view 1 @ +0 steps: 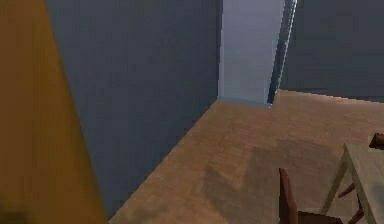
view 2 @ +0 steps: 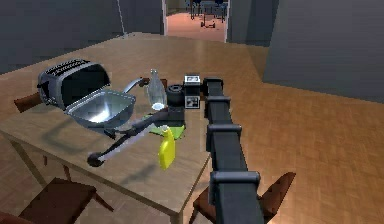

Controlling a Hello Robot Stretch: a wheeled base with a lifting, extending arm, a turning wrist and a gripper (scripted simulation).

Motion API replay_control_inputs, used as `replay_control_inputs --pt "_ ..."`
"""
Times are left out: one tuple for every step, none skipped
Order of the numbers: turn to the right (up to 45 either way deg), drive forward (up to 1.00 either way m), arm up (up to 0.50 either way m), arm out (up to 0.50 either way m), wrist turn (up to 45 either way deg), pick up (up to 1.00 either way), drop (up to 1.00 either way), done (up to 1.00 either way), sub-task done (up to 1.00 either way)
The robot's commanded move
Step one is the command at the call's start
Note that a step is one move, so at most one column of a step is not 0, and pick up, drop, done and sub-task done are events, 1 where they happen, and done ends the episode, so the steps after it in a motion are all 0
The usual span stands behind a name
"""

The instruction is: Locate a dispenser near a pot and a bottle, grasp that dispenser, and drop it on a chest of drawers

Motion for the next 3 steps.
replay_control_inputs --pt "0.0 0.0 0.0 0.0 45.0 0.0 0.0 0.0 0.0" --pt "0.0 0.0 0.0 0.0 18.0 0.0 0.0 0.0 0.0" --pt "0.0 0.0 -0.3 0.0 0.0 0.0 0.0 0.0 0.0"
